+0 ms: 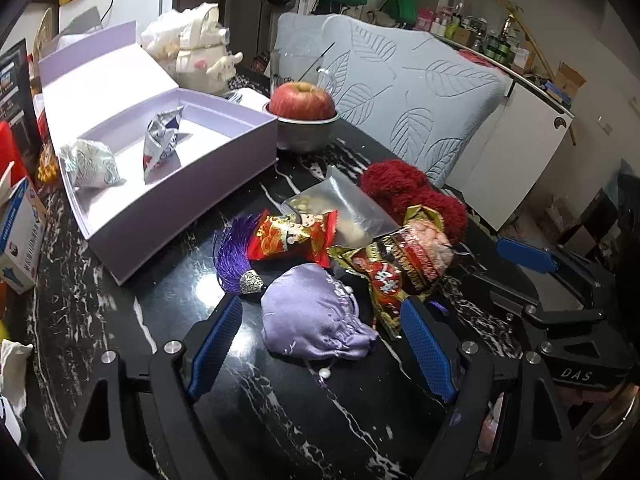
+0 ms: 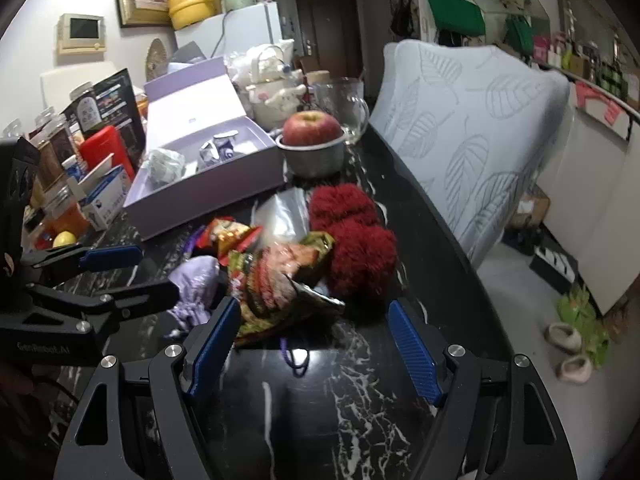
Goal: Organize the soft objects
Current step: 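Grasp the lavender tasseled sachet with the left tool while the right tool approaches the snack bag, then grasp the red-and-gold snack bag with the right tool while the left tool holds the sachet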
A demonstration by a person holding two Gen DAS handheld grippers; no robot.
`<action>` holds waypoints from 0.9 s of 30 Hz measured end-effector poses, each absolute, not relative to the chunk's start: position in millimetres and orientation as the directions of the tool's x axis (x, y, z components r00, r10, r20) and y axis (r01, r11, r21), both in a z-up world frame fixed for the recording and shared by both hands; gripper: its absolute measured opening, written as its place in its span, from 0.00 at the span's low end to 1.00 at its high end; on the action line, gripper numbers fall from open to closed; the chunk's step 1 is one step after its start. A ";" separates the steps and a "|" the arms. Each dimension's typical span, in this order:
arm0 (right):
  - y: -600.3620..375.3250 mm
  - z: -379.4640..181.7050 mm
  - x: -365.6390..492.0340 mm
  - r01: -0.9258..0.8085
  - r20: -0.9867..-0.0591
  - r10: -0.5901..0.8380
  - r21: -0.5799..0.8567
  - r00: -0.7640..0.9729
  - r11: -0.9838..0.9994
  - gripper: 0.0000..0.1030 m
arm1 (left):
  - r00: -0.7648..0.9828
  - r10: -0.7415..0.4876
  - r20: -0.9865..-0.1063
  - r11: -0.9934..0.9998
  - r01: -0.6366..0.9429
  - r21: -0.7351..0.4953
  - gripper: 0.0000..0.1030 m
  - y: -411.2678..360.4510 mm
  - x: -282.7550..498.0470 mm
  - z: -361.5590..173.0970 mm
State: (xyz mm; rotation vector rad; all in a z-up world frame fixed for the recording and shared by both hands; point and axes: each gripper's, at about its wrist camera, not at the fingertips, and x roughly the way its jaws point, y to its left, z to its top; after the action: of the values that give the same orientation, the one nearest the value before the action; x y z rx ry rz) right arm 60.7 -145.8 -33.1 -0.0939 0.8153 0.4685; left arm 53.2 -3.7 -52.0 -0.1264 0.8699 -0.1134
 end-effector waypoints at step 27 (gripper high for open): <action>-116.0 -57.8 91.0 -0.483 -0.749 0.459 0.213 0.478 0.849 0.49 | 0.555 -0.168 -0.815 0.982 0.024 -0.186 0.57 14.1 67.0 -89.5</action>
State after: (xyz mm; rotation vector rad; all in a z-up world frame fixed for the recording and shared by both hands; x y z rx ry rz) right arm 91.0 -116.0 -57.8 -0.0291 0.9058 0.5753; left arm 67.0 14.1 -89.5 -0.1602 0.9775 -0.1135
